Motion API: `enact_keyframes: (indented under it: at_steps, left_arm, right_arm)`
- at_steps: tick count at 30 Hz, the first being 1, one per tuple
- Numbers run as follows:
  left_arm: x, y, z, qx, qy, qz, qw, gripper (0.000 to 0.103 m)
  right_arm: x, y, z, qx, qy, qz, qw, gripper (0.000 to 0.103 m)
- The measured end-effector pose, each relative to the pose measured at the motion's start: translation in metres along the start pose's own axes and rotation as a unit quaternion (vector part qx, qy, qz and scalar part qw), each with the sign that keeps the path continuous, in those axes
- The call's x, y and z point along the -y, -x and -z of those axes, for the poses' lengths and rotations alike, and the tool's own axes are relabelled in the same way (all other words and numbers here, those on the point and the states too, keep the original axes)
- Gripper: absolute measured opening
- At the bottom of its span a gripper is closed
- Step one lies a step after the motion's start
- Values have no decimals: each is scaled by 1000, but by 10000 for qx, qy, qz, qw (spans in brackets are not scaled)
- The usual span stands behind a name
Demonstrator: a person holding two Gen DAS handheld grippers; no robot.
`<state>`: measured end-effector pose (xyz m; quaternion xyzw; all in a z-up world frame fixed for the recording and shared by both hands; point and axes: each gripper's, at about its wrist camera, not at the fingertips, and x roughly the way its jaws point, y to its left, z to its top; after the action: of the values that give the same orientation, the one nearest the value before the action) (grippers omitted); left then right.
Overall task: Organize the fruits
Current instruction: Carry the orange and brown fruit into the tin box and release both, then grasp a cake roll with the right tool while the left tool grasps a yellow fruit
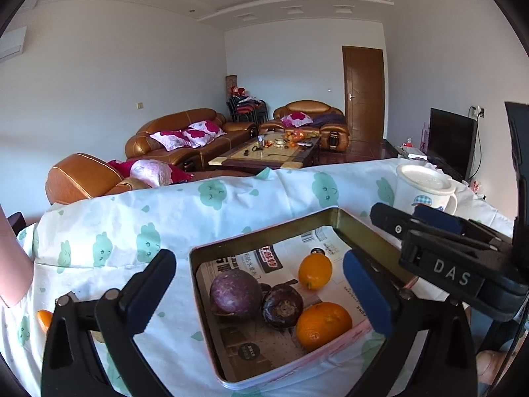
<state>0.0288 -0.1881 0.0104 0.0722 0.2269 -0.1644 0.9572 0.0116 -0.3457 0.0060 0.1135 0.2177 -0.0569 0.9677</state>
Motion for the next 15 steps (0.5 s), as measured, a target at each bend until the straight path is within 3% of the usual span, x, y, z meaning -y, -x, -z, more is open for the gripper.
enact_keyframes:
  at_steps: [3, 15]
  left_arm:
    - [-10, 0, 3, -72, 102, -78, 9999, 103]
    - [-60, 7, 22, -191, 326, -598, 9975, 103]
  right_arm:
    - [-3, 4, 1, 179, 108, 153, 9997, 74]
    - [-20, 9, 13, 270, 340, 276, 9987, 74]
